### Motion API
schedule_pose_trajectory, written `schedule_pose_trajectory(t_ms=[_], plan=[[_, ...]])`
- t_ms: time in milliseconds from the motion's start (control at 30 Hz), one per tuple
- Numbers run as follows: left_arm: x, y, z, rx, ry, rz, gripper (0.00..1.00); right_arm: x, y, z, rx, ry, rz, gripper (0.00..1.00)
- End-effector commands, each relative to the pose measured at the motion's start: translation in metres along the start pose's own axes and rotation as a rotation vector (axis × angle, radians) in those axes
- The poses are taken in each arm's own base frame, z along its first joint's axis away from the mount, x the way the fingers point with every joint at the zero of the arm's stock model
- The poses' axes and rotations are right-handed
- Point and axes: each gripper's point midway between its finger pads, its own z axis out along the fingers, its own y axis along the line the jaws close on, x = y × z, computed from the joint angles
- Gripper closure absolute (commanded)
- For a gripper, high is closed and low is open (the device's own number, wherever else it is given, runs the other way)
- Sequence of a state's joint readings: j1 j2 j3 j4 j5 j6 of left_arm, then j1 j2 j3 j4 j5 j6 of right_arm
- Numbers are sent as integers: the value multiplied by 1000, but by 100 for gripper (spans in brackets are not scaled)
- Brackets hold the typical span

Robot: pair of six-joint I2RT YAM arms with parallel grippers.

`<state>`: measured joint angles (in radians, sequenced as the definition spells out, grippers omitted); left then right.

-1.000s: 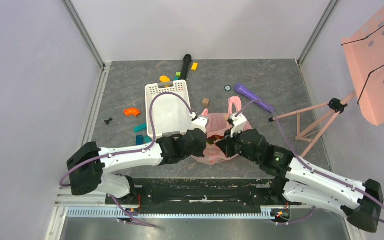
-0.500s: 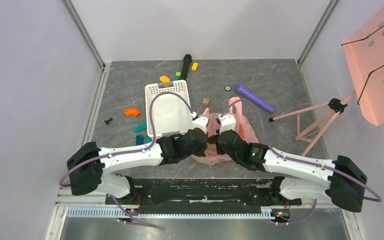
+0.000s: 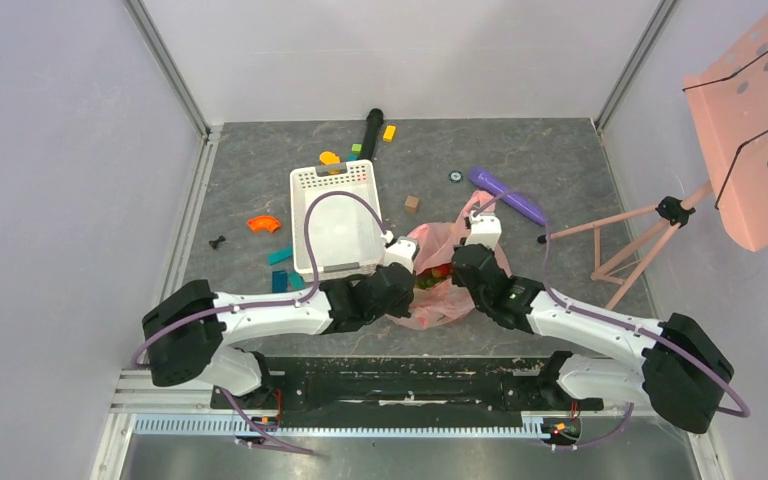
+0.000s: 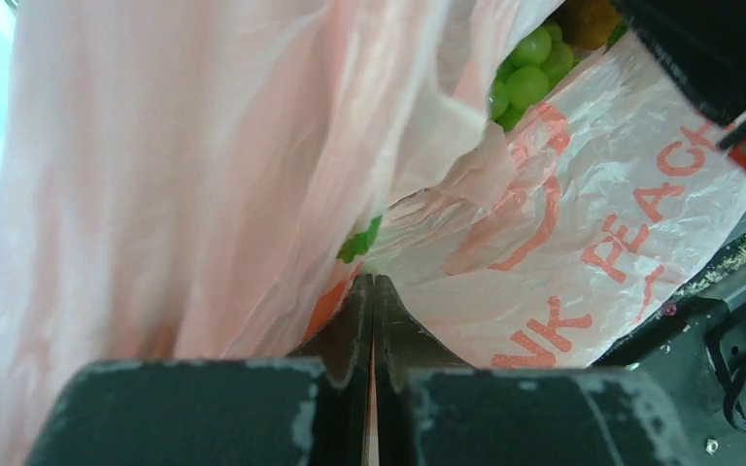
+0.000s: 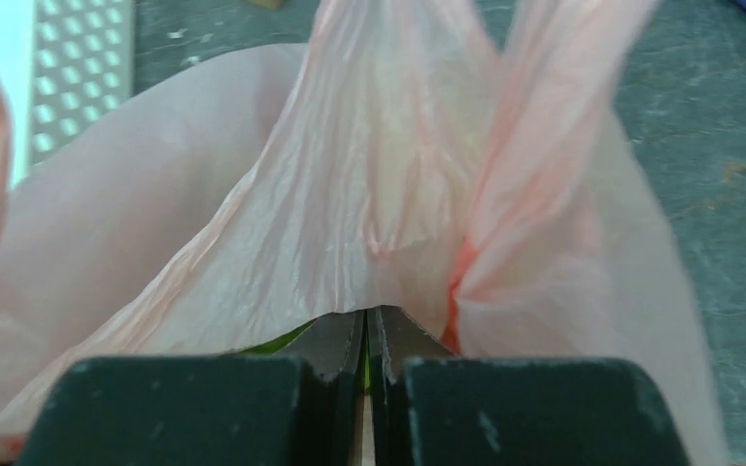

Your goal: Take the fake fruits out of the plastic bag

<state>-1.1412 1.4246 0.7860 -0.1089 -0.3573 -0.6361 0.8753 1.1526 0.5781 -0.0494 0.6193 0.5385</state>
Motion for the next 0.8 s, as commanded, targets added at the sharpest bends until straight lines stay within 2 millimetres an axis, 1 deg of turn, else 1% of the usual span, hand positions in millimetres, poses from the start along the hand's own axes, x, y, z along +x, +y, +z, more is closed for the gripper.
schedule_pose_trajectory(t_ms=[0, 133, 200, 233, 267, 367, 433, 600, 700, 767], plan=[[7, 6, 8, -28, -11, -28, 98, -7, -27, 8, 65, -30, 27, 100], [10, 9, 7, -32, -10, -31, 98, -2, -46, 10, 99, -20, 31, 100], [10, 9, 7, -30, -10, -29, 98, -2, -45, 8, 81, -20, 30, 100], [10, 8, 7, -30, -10, -28, 98, -1, -41, 6, 45, -12, 18, 100], [10, 8, 7, -29, -10, -27, 98, -7, -30, 5, -12, -27, 18, 100], [8, 5, 7, -24, -7, -24, 98, -9, -5, -2, -165, -22, -7, 100], [7, 4, 8, -23, -9, -26, 98, -11, 7, -9, -226, -29, -20, 100], [3, 1, 8, -16, -14, -27, 98, -13, 39, -26, -310, -34, -73, 100], [0, -1, 8, -11, -18, -28, 98, -9, 55, -30, -345, -24, -69, 100], [0, -2, 7, -7, -19, -28, 98, -3, 63, -28, -361, -14, -66, 100]])
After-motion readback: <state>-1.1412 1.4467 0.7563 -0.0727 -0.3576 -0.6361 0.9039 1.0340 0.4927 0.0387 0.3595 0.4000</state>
